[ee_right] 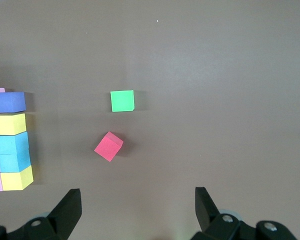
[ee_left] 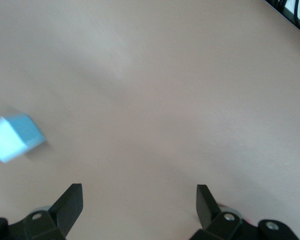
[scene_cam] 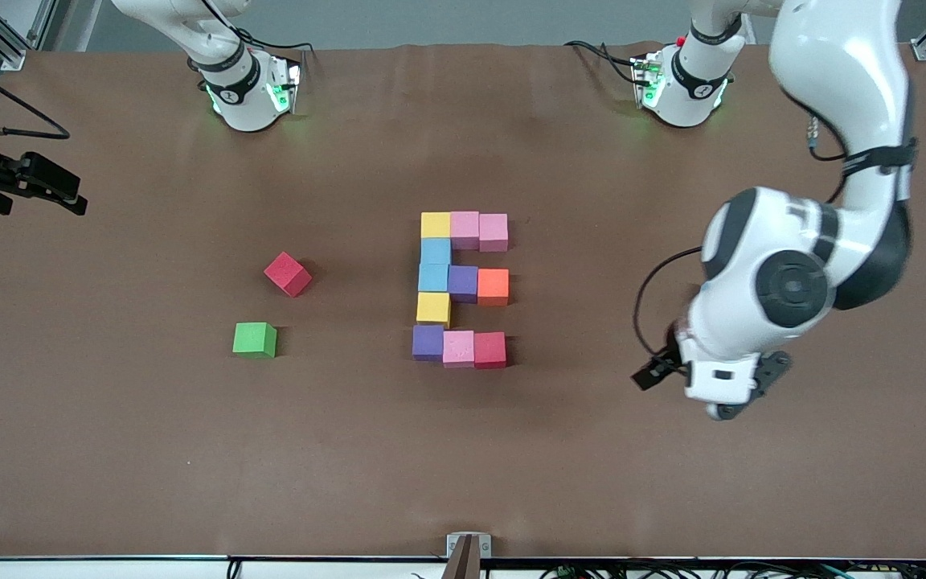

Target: Arrange 11 blocks into digit 3

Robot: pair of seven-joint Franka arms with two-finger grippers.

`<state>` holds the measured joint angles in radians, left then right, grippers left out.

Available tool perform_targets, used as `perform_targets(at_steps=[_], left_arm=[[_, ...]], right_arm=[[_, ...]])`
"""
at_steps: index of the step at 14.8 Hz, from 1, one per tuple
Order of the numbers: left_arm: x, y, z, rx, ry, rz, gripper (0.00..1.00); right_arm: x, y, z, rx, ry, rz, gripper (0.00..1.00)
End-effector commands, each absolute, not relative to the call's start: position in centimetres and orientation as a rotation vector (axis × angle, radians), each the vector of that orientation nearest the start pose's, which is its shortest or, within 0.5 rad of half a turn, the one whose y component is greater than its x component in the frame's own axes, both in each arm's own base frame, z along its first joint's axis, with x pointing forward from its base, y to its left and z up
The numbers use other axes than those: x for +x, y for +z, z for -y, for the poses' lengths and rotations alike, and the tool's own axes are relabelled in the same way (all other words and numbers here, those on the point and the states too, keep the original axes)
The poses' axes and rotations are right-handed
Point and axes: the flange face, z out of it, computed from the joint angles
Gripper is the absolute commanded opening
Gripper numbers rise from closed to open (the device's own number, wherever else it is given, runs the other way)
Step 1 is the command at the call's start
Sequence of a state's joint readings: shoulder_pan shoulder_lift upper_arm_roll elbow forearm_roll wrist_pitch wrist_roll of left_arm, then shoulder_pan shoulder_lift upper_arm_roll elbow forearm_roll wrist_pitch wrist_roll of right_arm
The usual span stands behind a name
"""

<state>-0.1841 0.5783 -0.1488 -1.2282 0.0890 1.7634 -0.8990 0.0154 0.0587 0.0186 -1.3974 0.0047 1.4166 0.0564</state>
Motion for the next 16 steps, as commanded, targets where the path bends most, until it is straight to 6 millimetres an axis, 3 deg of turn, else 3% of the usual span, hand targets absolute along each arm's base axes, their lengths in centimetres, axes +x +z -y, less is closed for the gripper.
perform_targets(at_steps=[1,3,7,11,13,16], left_arm=[[67.0,47.1,17.3,-3.007,0.106,0.52,1.0],[66.9,51.1,12.9,-2.999,0.013,0.419,1.0],[64.8,57.4,7.1,-3.031,-0.005,0.246,1.0],[60.9,62.4,4.7,-3.078,0.05,0.145,1.0],[58.5,63.7,3.1,-3.1,0.062,0.178,1.0],[53.6,63.4,2.1,-3.139,0.076,0.218,1.0]], right_arm=[[55.1,66.1,-2.0,-3.151,0.055,-0.024,1.0],[55.1,66.1,-2.0,-3.149,0.055,-0.026,1.0],[55.0,66.0,-2.1,-3.149,0.062,-0.023,1.0],[55.1,66.0,-2.0,-3.149,0.057,-0.026,1.0],[55.1,66.0,-2.0,-3.149,0.057,-0.026,1.0],[55.0,66.0,-2.0,-3.149,0.06,-0.026,1.0]])
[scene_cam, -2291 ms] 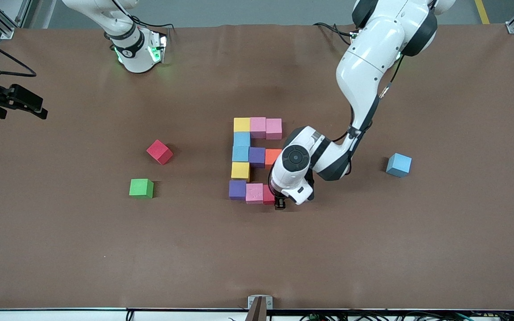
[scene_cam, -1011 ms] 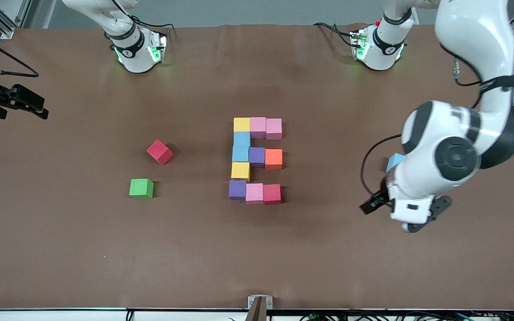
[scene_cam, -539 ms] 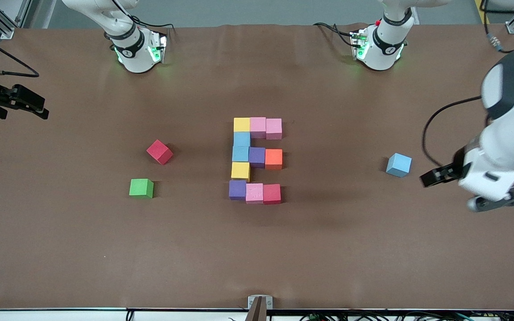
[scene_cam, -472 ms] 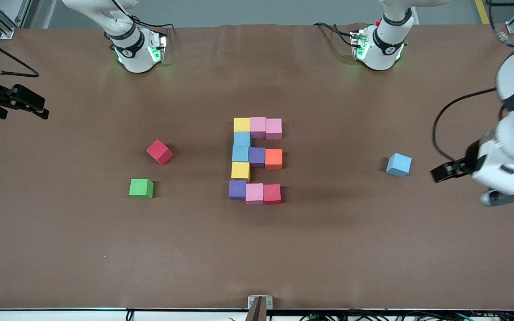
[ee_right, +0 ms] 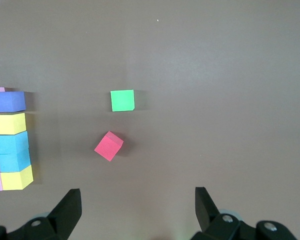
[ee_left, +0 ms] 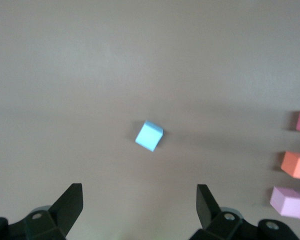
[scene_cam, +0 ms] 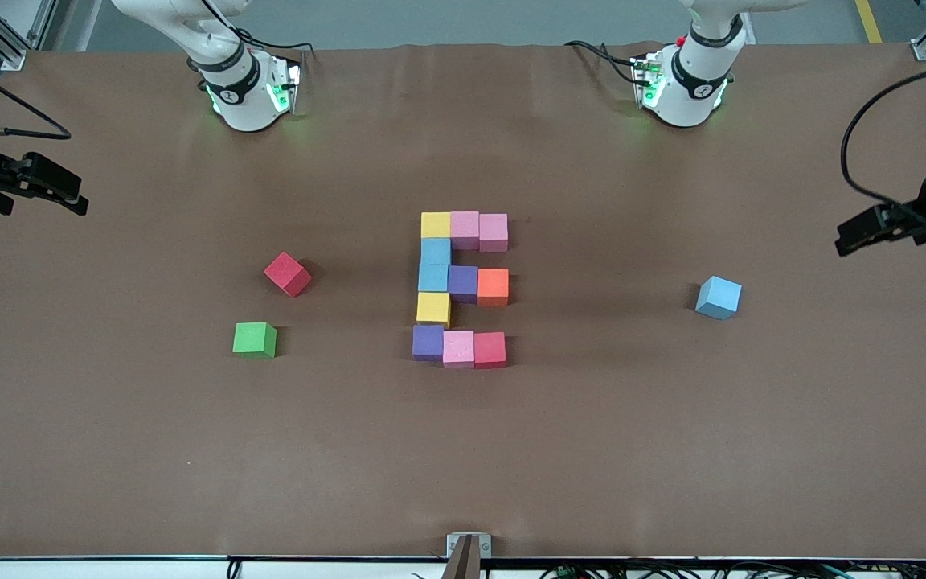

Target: Arrange 11 blocks into digit 3

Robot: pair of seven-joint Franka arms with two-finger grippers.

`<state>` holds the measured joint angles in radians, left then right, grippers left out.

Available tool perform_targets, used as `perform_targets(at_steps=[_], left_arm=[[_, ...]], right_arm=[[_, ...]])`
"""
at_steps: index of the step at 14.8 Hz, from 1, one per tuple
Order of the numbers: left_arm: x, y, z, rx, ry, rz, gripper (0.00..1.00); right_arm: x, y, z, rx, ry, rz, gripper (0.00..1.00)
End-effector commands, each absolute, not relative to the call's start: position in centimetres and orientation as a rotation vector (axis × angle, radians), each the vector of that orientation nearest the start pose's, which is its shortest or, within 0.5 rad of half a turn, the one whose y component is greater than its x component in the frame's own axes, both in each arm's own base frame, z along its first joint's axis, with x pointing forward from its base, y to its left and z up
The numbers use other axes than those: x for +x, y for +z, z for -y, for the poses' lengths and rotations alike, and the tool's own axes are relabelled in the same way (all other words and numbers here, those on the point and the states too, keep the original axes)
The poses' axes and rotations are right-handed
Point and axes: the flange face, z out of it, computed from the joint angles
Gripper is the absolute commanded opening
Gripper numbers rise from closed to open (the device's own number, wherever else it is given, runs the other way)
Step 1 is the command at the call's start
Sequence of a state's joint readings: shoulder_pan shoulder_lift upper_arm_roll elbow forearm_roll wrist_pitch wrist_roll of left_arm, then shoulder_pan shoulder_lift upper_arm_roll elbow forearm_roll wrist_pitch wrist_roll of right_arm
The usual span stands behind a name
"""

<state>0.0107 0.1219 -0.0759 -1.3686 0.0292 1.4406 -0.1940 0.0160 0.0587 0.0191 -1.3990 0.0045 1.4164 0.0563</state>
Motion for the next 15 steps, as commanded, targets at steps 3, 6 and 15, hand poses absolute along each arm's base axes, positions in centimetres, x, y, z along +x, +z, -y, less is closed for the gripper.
perform_targets(at_steps=[3,6,15], left_arm=[[52.1,63.8,0.5,-3.142,0.079,0.257,1.0],[52.1,64.4,0.3,-3.145,0.065,0.262,1.0],[52.2,65.1,1.0,-3.149,0.041,0.204,1.0]], right_arm=[[55.0,66.0,-2.0,-3.149,0.06,-0.026,1.0],[55.0,66.0,-2.0,-3.149,0.06,-0.026,1.0],[55.0,66.0,-1.9,-3.149,0.06,-0.028,1.0]])
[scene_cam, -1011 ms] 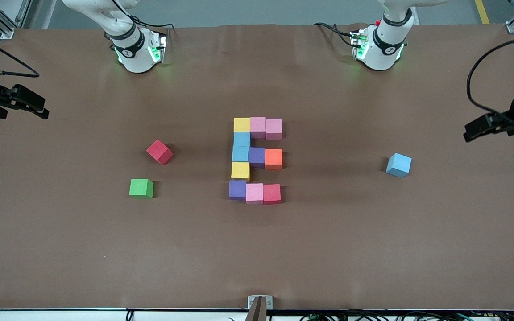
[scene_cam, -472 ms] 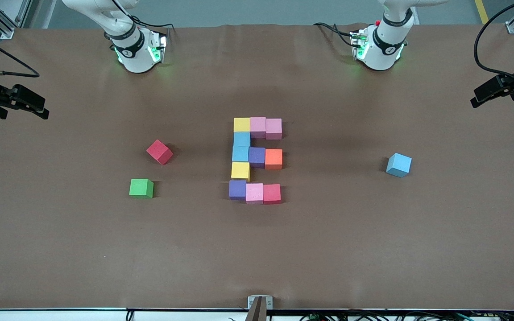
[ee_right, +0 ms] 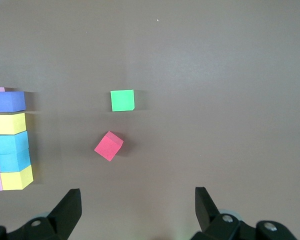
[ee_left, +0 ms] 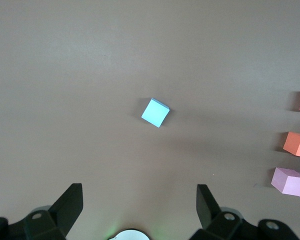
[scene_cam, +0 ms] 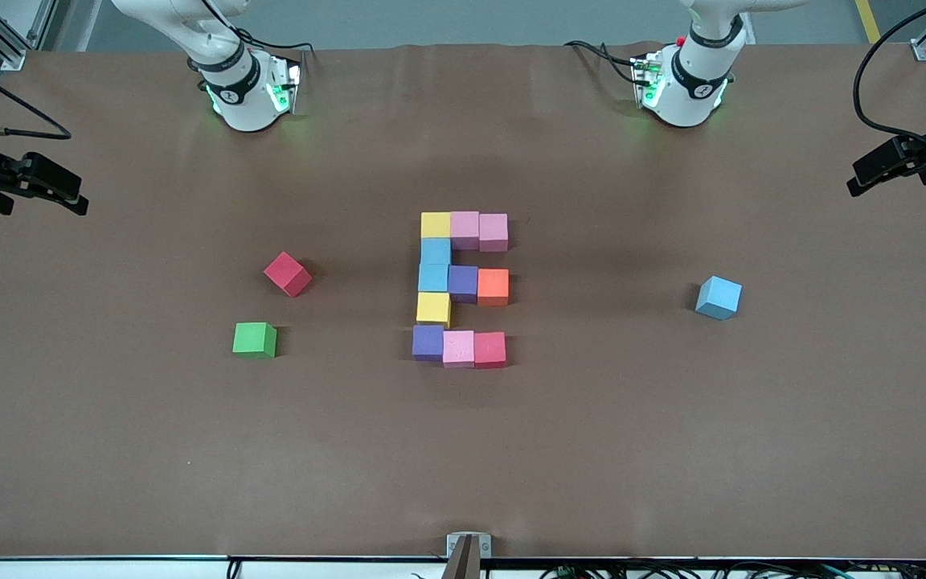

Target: Arrange 11 blocks into digit 3

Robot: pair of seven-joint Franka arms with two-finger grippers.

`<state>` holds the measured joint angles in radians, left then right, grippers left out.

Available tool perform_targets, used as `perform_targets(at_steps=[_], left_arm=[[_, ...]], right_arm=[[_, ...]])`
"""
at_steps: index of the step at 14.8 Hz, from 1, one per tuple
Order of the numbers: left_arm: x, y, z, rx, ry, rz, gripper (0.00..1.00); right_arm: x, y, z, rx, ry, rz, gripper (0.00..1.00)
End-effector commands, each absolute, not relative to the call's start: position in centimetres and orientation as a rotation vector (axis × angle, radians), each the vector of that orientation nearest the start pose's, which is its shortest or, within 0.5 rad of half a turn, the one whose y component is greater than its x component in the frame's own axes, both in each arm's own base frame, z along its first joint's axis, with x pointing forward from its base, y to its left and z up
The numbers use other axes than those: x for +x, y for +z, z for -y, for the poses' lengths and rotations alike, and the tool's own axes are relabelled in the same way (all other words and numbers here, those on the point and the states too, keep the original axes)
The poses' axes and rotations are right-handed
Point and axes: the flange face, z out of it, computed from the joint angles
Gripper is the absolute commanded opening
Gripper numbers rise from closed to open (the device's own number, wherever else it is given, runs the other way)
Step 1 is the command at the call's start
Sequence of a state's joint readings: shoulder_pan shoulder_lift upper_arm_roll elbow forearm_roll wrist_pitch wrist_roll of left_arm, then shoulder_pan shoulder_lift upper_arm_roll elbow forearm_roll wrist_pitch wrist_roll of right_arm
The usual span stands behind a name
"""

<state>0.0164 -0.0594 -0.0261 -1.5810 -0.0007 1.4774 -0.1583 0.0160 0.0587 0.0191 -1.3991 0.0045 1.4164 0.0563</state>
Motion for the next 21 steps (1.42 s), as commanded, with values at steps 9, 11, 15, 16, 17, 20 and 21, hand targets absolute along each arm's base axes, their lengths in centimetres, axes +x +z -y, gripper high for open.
perform_targets(at_steps=[9,11,15,16,17,20,21], left_arm=[[51.5,64.7,4.3,-3.124,0.094,0.132,1.0],[50.9,64.7,6.0,-3.12,0.094,0.097,1.0],[49.8,64.7,7.5,-3.115,0.085,0.102,1.0],[49.8,64.8,7.7,-3.115,0.08,0.102,1.0],[49.9,64.8,7.8,-3.117,0.076,0.095,1.0],[50.1,65.3,7.2,-3.126,0.057,0.08,1.0],[50.1,65.4,7.2,-3.125,0.054,0.08,1.0]], right_arm=[[55.2,65.9,-1.5,-3.138,0.056,0.01,1.0],[55.2,65.9,-1.6,-3.137,0.053,0.011,1.0],[55.1,66.1,-1.9,-3.134,0.051,0.021,1.0],[55.1,66.0,-2.0,-3.128,0.053,0.022,1.0],[55.1,66.0,-2.1,-3.127,0.056,0.024,1.0],[55.0,66.1,-2.1,-3.128,0.056,0.024,1.0],[55.0,66.0,-2.1,-3.128,0.058,0.024,1.0]])
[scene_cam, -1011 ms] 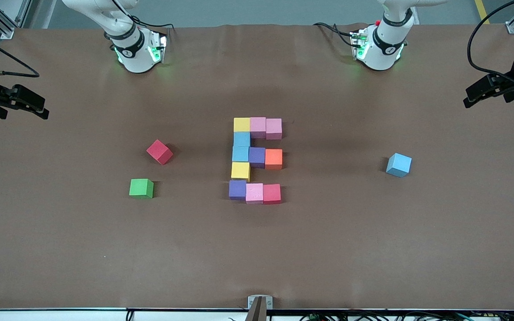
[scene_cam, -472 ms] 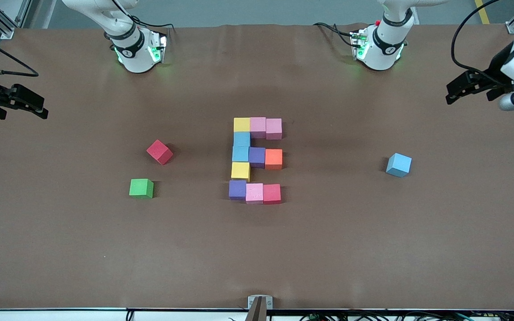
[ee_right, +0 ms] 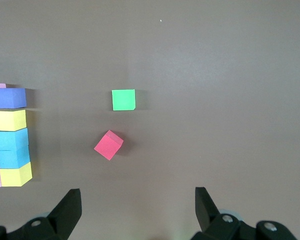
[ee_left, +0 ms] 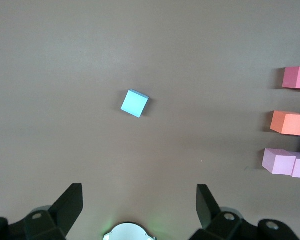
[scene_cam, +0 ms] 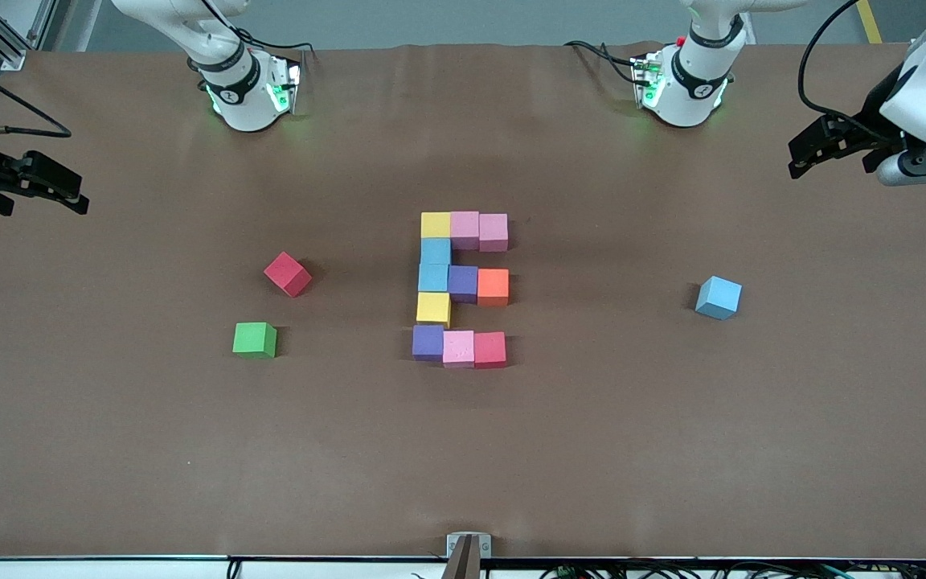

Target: Arrange 11 blocks into digit 3

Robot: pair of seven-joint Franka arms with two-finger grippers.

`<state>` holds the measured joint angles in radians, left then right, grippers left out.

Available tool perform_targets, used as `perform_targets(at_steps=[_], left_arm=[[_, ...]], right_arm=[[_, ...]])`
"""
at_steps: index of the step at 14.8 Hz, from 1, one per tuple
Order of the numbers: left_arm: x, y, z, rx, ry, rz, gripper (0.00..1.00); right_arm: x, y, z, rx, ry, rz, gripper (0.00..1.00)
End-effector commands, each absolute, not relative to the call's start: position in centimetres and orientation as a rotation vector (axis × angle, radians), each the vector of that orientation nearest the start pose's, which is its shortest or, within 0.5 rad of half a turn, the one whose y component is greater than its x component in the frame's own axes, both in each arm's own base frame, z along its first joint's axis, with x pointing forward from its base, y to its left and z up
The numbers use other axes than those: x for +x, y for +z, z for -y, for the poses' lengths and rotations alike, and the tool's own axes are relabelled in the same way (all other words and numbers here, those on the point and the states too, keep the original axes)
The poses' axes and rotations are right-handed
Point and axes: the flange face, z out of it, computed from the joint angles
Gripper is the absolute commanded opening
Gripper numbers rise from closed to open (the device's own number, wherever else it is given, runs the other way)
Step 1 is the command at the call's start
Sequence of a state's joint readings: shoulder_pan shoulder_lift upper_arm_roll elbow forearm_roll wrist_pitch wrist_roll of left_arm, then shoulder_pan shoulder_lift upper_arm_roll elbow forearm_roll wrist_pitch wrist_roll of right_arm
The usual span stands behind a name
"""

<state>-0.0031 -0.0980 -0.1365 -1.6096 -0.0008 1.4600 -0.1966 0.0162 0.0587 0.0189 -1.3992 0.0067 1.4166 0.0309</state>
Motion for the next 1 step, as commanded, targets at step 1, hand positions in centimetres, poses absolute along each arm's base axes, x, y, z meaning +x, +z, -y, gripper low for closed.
perform_targets(at_steps=[1], left_arm=[[50.2,65.51,7.18,-3.126,0.047,0.08,1.0]], right_arm=[[55.01,66.05,-2.08,-3.128,0.058,0.024,1.0]])
